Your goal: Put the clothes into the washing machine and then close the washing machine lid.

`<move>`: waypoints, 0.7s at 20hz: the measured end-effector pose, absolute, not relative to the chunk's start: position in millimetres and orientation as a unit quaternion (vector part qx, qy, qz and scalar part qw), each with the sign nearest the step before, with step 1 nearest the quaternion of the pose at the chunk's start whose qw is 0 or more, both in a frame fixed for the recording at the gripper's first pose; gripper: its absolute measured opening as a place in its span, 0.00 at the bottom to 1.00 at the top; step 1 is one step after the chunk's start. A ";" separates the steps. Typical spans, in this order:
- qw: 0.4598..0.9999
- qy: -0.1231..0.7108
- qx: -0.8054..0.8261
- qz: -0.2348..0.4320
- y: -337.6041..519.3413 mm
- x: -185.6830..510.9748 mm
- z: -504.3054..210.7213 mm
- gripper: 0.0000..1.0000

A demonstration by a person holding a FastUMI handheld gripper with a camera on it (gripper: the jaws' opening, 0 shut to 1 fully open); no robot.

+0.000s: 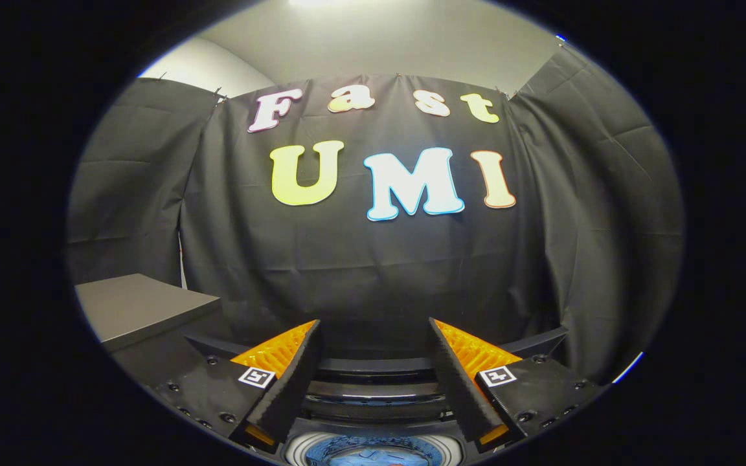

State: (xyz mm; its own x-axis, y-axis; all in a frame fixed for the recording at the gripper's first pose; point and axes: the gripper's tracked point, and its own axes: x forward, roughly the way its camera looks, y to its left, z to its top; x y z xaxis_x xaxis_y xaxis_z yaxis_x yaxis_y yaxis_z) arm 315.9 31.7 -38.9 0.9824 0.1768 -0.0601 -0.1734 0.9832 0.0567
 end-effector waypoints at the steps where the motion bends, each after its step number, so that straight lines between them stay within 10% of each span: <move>1: 0.995 0.033 0.025 0.088 31.0 312.0 -39.9 0.98; 14: 0.995 0.041 0.024 0.089 26.9 270.1 -55.4 0.98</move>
State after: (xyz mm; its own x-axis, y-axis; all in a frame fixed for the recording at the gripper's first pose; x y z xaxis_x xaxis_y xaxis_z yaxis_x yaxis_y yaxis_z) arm 270.1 26.9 -55.4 0.9807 0.1794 -0.0780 -0.1754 0.9829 0.0560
